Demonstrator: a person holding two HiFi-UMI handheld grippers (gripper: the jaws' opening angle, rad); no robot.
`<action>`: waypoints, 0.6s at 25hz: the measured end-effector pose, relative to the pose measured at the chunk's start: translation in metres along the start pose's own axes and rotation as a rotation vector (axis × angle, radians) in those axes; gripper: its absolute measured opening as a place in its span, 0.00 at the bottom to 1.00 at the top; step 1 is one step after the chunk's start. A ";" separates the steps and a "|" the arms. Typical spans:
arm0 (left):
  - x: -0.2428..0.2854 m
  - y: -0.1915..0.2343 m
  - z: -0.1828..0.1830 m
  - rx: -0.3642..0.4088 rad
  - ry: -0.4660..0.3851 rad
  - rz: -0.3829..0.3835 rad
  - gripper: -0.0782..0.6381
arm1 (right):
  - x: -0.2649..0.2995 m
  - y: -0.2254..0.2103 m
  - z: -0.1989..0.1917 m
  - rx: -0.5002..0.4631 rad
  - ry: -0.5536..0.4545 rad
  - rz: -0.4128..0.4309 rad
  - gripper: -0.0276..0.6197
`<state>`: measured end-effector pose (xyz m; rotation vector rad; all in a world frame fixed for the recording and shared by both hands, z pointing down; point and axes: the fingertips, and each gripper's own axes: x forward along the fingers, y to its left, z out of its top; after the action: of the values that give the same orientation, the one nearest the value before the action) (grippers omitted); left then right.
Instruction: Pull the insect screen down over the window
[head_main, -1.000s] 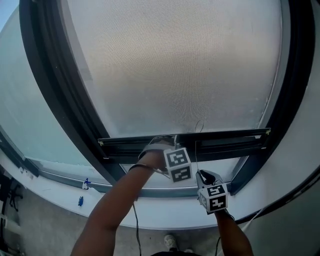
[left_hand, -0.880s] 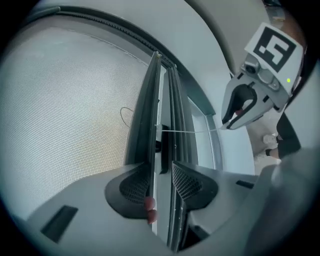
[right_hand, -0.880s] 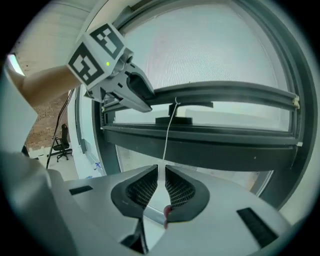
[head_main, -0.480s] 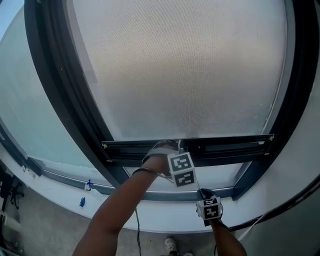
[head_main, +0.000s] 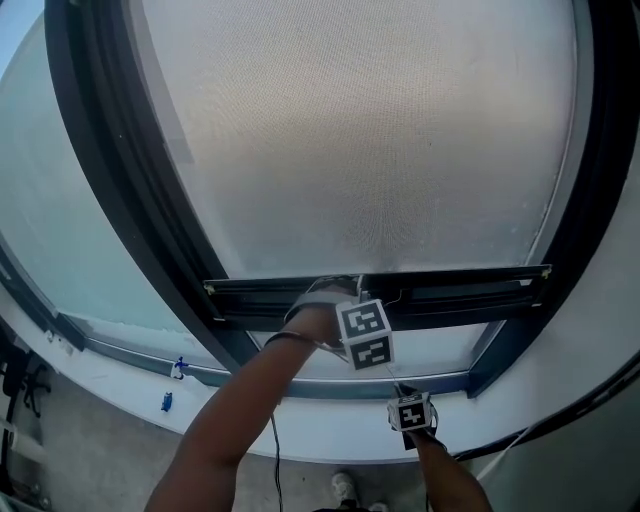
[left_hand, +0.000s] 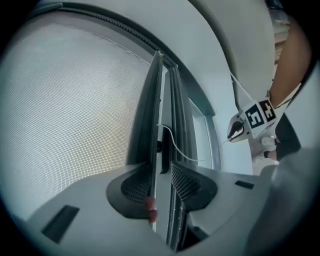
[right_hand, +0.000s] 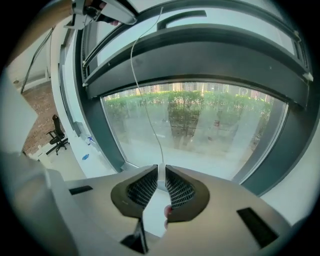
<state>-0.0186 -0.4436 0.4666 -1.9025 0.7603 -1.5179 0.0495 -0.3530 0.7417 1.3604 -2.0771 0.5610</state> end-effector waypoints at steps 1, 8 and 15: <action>0.000 0.000 0.000 0.002 0.000 0.000 0.29 | 0.002 0.000 -0.004 0.002 0.012 -0.001 0.12; 0.000 0.000 0.002 0.002 -0.004 -0.010 0.29 | 0.024 0.017 -0.041 0.003 0.097 0.029 0.12; 0.000 0.000 0.000 -0.003 -0.002 -0.013 0.29 | 0.006 0.007 -0.011 -0.172 -0.004 -0.029 0.22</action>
<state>-0.0182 -0.4433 0.4668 -1.9145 0.7514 -1.5236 0.0441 -0.3470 0.7537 1.2904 -2.0540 0.3582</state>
